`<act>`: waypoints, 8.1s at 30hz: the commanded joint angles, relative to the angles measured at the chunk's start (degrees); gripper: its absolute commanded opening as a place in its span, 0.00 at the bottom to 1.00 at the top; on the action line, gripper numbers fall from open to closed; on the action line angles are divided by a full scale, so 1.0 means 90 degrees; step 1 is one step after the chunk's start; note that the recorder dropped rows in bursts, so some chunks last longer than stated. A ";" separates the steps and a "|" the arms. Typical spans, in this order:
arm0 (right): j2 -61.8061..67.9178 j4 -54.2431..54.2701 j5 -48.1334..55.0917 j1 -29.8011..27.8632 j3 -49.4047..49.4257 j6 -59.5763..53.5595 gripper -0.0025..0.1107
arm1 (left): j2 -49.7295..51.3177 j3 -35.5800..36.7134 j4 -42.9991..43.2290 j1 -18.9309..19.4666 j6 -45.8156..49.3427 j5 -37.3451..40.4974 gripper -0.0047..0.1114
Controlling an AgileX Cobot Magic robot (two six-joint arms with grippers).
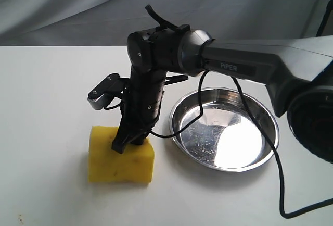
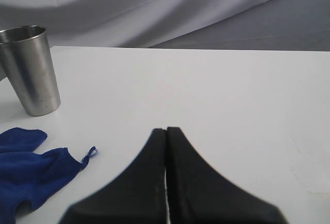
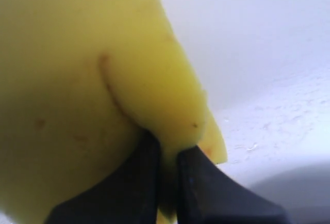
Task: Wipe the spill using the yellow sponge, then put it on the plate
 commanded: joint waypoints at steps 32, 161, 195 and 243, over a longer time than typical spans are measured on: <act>-0.1108 -0.0077 -0.1513 -0.0032 0.2799 0.0310 0.02 | -0.0026 0.0011 -0.0003 -0.0023 -0.0024 -0.0027 0.04; -0.1740 0.0101 -0.4940 0.0112 0.3426 -0.3088 0.11 | -0.0026 0.0011 -0.0003 -0.0023 -0.0024 -0.0027 0.04; -0.3251 0.0167 -0.5223 0.0124 0.3426 0.0306 0.60 | -0.0026 0.0011 -0.0003 -0.0023 -0.0024 -0.0027 0.04; -0.2182 0.0511 -0.1143 0.0124 0.3426 -0.0551 0.02 | -0.0026 0.0011 -0.0003 -0.0023 -0.0024 -0.0027 0.04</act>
